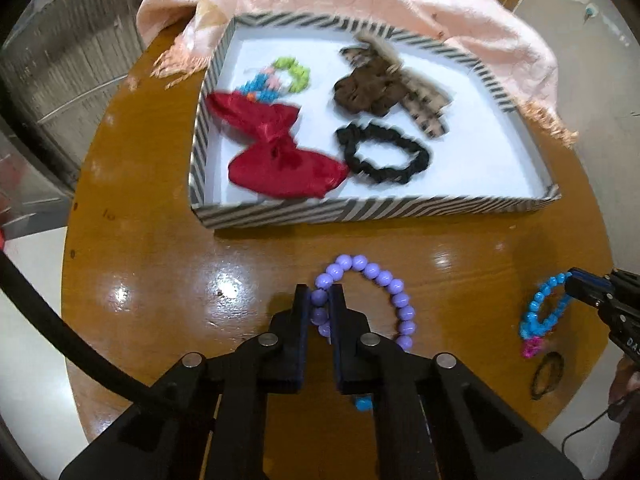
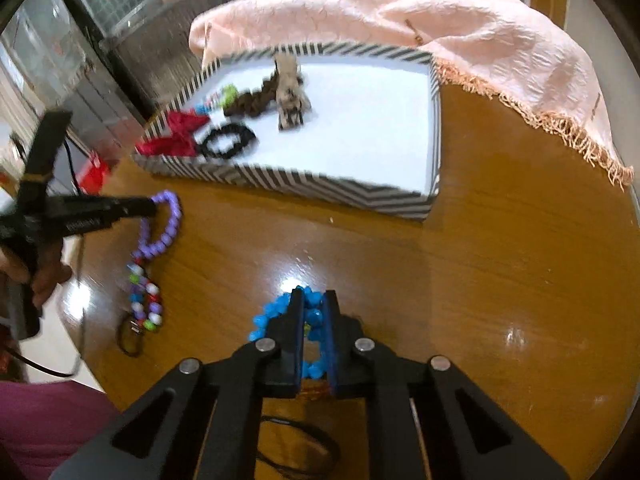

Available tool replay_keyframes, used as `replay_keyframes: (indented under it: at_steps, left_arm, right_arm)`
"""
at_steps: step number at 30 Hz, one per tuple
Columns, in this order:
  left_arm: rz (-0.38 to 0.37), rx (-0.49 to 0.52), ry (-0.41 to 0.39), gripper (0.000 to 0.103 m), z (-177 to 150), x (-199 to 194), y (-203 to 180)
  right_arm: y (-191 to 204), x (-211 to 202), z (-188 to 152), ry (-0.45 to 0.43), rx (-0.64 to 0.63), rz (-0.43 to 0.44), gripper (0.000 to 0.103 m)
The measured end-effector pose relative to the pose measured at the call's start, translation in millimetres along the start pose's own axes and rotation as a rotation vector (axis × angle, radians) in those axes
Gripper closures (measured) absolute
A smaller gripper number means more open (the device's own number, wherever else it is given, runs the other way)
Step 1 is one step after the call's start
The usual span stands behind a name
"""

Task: Organize jewelry
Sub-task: 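Grasp the purple bead bracelet with the left tool while the right tool grasps the blue bead bracelet, then carry the purple and blue bracelets into the box and open both tools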

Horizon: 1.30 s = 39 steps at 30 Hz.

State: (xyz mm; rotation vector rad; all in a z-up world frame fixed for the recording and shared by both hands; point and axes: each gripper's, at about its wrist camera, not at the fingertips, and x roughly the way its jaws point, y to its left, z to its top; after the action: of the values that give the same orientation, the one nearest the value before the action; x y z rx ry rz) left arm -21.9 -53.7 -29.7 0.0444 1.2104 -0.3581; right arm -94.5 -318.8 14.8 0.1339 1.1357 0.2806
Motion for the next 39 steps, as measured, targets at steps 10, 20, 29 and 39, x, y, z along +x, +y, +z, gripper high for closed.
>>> replay_keyframes:
  at_steps: [10, 20, 29, 39]
  left_arm:
    - [-0.065, 0.066, -0.116, 0.1, 17, -59, -13]
    - [-0.033, 0.073, -0.201, 0.1, 40, -94, -17]
    - [0.028, 0.076, -0.234, 0.1, 63, -95, -26]
    - [0.092, 0.058, -0.233, 0.1, 90, -74, -26]
  right_arm:
    - [12, -46, 22, -0.113, 0.013, 0.052, 0.094]
    - [11, -55, 43, -0.166, 0.027, 0.05, 0.094]
    - [10, -49, 67, -0.179, 0.02, 0.035, 0.094]
    - [6, -26, 98, -0.162, 0.014, 0.028, 0.094]
